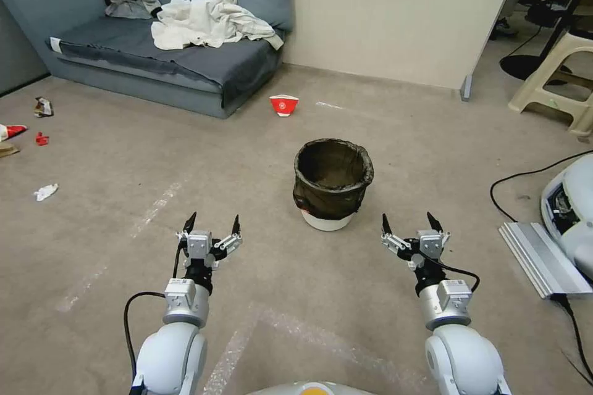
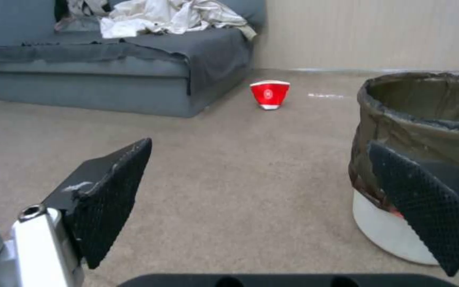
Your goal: Pick up the trash can from the floor.
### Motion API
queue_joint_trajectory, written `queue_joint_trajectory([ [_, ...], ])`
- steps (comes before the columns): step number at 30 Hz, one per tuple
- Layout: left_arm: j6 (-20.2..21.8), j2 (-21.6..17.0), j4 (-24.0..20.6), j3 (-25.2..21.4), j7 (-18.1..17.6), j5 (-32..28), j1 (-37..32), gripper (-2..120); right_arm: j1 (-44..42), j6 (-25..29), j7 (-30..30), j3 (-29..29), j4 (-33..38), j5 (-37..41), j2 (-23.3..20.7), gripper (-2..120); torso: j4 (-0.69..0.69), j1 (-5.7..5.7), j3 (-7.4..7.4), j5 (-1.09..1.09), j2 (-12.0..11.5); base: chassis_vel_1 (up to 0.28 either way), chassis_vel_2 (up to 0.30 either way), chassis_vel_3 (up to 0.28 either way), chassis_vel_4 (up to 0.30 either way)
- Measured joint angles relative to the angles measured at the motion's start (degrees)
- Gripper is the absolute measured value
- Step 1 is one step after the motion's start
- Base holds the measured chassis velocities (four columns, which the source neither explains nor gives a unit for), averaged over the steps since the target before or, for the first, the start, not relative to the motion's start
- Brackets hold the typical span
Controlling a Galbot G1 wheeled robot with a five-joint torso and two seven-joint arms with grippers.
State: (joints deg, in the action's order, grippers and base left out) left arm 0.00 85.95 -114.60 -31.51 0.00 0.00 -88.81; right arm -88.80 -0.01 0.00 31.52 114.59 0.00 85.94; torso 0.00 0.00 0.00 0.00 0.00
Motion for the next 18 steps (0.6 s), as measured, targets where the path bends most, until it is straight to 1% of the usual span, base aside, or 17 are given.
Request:
queue_joint_trajectory([
  [18, 0.0, 0.0, 0.0, 0.0, 0.0, 0.0, 0.0, 100, 0.0, 0.0, 0.0, 0.0, 0.0, 0.0, 0.0, 100, 0.00, 0.00, 0.00, 0.00, 0.0, 0.000, 0.000, 0.000, 0.000],
])
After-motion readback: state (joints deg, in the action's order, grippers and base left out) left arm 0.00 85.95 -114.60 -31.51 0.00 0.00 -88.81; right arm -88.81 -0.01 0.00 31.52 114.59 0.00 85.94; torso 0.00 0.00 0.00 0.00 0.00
